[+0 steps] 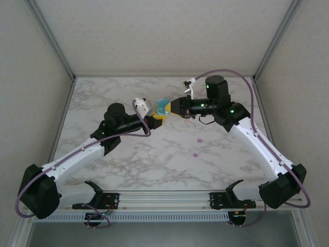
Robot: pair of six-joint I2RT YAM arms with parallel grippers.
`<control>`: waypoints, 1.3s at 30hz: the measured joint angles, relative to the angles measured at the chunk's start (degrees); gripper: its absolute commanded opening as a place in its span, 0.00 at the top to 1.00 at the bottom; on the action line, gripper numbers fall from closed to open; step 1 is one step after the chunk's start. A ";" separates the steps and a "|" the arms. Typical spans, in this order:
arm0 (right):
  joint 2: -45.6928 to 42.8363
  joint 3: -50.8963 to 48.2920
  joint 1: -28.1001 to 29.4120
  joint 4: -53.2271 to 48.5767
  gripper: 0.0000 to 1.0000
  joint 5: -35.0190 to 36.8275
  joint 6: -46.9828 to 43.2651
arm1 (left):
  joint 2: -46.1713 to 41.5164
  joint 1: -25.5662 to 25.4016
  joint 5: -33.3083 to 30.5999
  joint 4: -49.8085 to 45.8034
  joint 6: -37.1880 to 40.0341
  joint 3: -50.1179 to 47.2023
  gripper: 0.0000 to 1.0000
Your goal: Insert the wireless bluetooth earbuds into the charging case
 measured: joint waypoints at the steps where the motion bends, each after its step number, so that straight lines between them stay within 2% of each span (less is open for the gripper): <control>1: 0.52 0.04 0.42 0.31 0.80 0.44 0.39 | 0.00 -0.04 0.04 0.00 0.07 0.00 0.78; 27: 1.55 0.04 2.27 5.05 0.80 7.80 3.72 | 0.00 -0.44 0.09 0.59 0.42 0.04 0.78; 39: 1.55 -0.09 3.19 5.09 0.80 8.31 3.74 | 0.02 -0.44 0.07 2.12 -0.48 0.44 0.78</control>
